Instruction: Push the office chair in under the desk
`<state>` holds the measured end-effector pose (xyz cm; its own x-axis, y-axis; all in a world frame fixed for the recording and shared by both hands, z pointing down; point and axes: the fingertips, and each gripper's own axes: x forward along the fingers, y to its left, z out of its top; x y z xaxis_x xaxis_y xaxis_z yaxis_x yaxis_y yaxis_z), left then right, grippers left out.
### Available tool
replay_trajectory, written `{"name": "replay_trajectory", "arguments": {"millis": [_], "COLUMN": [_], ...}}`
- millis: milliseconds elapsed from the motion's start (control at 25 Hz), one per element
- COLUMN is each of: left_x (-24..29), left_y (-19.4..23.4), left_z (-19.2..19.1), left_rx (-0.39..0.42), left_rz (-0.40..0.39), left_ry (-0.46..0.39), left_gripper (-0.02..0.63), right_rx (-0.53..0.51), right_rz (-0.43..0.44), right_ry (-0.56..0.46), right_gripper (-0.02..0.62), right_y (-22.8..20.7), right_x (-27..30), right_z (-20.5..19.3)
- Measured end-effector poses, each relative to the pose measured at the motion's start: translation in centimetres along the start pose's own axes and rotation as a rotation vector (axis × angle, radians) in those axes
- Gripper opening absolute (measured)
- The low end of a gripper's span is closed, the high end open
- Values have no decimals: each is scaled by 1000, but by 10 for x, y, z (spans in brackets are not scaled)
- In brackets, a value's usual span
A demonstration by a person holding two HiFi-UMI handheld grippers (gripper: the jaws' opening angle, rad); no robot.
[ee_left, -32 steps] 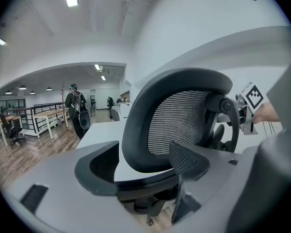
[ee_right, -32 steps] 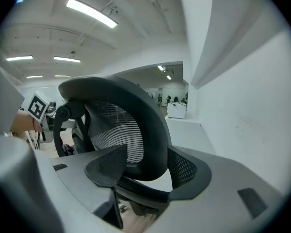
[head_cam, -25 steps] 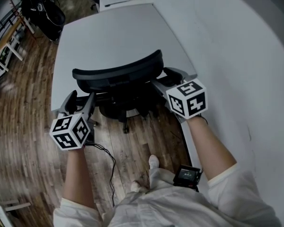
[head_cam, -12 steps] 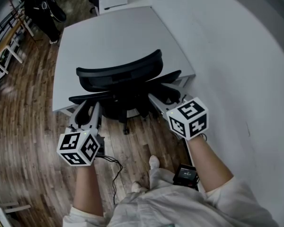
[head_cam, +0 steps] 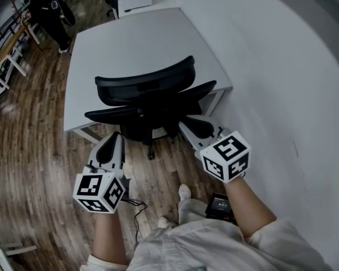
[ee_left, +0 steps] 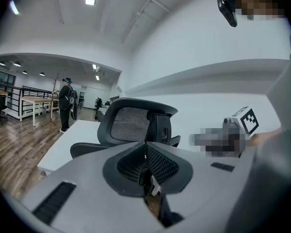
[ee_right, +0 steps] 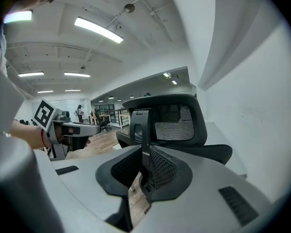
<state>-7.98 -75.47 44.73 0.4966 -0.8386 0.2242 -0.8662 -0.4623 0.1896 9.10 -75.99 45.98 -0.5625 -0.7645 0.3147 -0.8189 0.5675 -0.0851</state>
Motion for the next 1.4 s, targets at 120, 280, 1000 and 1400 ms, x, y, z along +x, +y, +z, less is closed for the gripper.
{"name": "replay_trajectory", "arguments": {"millis": [120,280,1000,1400], "left_x": [-9,-24,-41,-46], "left_y": [-4,-10,-13,-14], "left_z": [-8,-17,-33,-33], "left_rx": [0,-12,-40,-38], "left_rz": [-15,-32,-52,-46], "left_ry": [12,28,49,47], "left_gripper": [2,2,2,2], "right_rx": [8,27,47,56], "right_rz": [15,32,23,43], "right_ry": [0,0,27,18], "right_gripper": [61,54,32,32], "right_y": [13,25,36,38], "right_x": [-7,-20,-34,-37], "right_z": [-3,-9,-22,-18]}}
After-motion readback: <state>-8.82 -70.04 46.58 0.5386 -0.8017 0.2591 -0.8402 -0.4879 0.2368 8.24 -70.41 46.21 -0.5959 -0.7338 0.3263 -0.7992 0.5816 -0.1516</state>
